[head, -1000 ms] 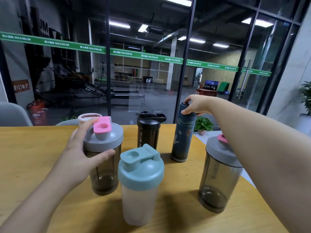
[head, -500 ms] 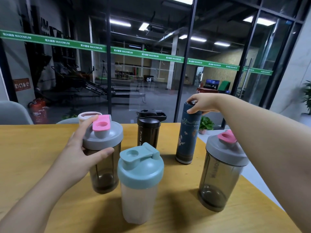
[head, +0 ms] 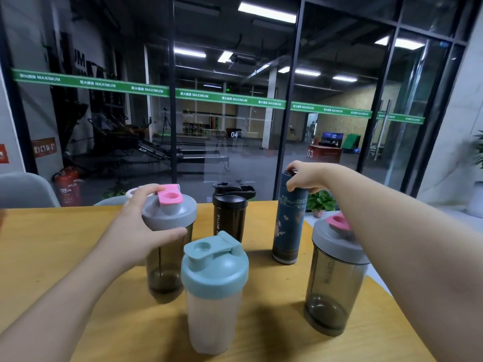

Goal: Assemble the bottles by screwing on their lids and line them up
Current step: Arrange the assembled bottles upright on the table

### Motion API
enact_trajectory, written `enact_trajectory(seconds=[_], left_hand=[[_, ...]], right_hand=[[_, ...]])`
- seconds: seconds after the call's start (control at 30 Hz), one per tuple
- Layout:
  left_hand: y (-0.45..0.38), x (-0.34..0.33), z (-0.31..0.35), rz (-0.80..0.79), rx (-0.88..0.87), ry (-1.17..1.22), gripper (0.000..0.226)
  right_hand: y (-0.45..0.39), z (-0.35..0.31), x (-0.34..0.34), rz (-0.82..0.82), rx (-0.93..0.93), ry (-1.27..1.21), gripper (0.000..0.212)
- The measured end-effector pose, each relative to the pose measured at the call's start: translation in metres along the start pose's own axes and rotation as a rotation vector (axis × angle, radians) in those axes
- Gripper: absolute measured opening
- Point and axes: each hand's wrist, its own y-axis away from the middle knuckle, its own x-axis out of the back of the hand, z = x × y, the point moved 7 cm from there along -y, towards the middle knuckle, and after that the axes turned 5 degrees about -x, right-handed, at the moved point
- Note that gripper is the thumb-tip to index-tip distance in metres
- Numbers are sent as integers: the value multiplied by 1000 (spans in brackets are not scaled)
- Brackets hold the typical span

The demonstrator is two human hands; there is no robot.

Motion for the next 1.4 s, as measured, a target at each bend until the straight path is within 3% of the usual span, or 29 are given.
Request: enact_trajectory(seconds=[0.23, 0.37, 0.5, 0.63, 0.87, 1.03, 1.23, 1.4], left_hand=[[-23, 1, 26, 84, -5, 29, 73], [-36, -7, 44, 45, -2, 69, 70], [-48, -22, 58, -68, -10, 92, 71], [-56, -36, 67, -223, 6, 139, 72], [-56, -61, 82, -412, -36, 146, 83], [-50, -76, 83, -484, -51, 114, 101], [-44, -83, 78, -516, -22, 97, 97], [-39, -88, 78, -538, -33, 84, 110]], right_hand=[[5, 6, -1, 22, 7, 6, 65], [8, 2, 2, 63, 46, 43, 82], [28, -26, 19, 154, 282, 17, 94], [72, -65, 21, 107, 581, 37, 110], [119, -94, 10, 116, 829, 189, 125], [126, -98, -5, 71, 859, 273, 121], [124, -92, -14, 116, 831, 305, 116], [127, -89, -13, 146, 829, 332, 106]])
